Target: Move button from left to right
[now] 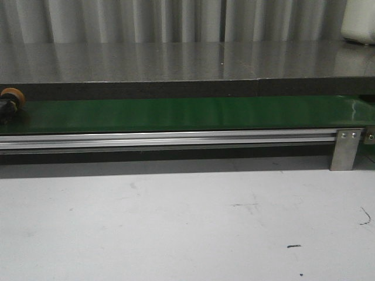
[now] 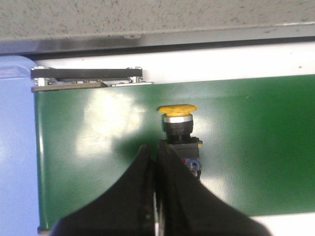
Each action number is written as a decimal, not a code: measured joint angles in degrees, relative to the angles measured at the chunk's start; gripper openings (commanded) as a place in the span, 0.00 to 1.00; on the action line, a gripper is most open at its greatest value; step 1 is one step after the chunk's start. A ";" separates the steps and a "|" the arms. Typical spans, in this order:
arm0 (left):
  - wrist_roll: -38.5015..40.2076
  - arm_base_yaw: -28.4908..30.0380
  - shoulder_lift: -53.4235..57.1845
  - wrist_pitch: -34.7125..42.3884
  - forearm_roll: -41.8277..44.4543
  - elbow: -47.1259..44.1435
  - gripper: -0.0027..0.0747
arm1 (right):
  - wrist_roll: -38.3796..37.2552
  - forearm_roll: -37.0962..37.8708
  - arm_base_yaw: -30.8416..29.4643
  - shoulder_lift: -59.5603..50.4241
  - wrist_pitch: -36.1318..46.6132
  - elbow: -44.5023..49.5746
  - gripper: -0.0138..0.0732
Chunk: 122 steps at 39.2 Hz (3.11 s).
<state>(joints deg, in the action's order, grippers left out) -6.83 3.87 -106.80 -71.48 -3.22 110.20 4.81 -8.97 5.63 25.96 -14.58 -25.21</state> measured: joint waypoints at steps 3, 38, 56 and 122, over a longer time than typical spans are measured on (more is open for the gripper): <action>-0.52 -1.11 3.96 0.00 0.00 -2.74 0.01 | 0.00 0.00 0.00 0.00 0.00 0.00 0.90; -1.35 -2.06 69.38 43.72 -0.96 -77.38 0.01 | 0.00 0.00 0.00 0.00 0.00 0.00 0.90; -1.48 -2.06 100.39 55.10 -4.96 -92.76 0.01 | 0.00 0.00 0.00 0.00 0.00 0.00 0.90; -1.48 -2.06 101.94 55.23 -5.11 -93.59 0.01 | 0.00 0.00 0.00 0.00 0.00 0.00 0.90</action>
<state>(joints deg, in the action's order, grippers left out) -8.31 1.80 -4.86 -16.25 -8.34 16.61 4.81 -8.97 5.63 25.96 -14.58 -25.21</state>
